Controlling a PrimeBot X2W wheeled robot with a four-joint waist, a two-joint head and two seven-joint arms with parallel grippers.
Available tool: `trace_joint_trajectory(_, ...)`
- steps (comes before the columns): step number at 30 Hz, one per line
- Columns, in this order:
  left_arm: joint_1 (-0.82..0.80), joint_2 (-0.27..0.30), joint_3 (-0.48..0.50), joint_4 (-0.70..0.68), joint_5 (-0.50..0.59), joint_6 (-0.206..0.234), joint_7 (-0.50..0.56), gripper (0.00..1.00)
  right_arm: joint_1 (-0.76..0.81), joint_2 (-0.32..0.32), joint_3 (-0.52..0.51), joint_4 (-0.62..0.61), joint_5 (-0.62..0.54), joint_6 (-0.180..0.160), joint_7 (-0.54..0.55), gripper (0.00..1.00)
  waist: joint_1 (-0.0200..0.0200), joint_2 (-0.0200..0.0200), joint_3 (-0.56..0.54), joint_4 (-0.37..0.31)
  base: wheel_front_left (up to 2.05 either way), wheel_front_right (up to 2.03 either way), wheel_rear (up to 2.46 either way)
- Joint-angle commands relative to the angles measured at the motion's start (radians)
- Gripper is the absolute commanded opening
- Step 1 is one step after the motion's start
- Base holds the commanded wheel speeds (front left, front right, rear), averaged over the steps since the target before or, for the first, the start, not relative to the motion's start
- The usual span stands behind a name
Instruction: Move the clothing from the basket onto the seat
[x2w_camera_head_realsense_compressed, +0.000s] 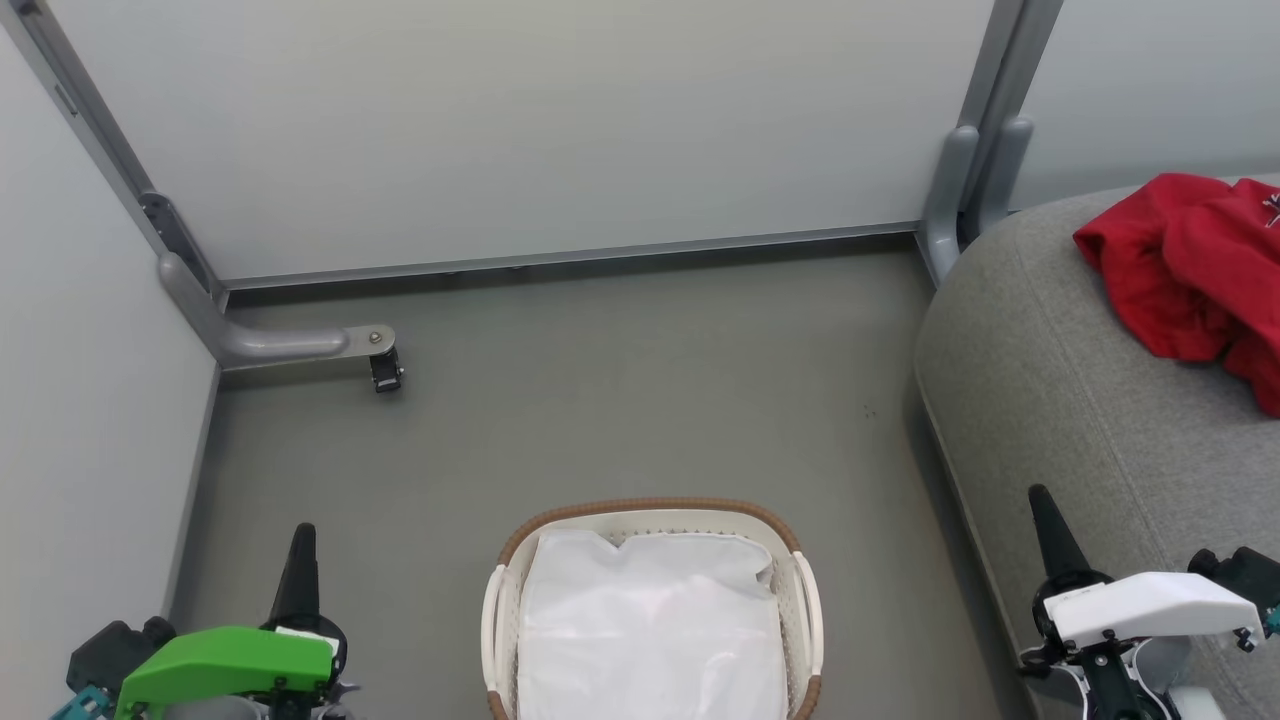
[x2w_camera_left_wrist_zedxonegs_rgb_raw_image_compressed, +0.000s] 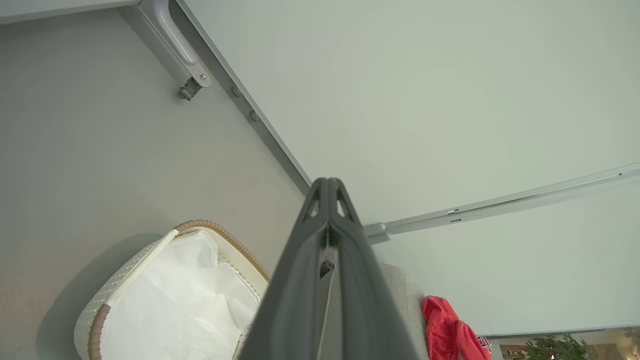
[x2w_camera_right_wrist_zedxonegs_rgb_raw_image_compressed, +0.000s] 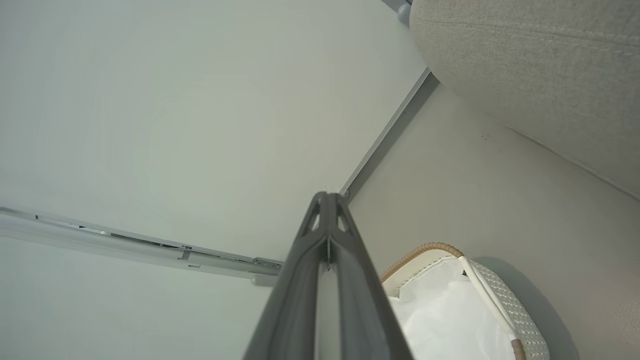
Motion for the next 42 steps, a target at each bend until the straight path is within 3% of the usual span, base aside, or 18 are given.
trace_joint_trajectory(1, -0.025, 0.003, 0.010, -0.012, -0.026, -0.009, 0.006, 0.00, -0.024, -0.008, -0.005, -0.012, 0.028, 0.000, 0.008, 0.00, 0.0000, 0.0000, 0.000, -0.001, 0.00, 0.00, 0.00)
trace_joint_trajectory(42, -0.076, -0.004, 0.081, -0.010, -0.340, -0.043, 0.102, 0.00, -0.049, -0.008, -0.048, -0.012, 0.378, -0.001, 0.103, 0.00, 0.0000, 0.0000, 0.000, -0.017, 0.00, 0.00, 0.00)
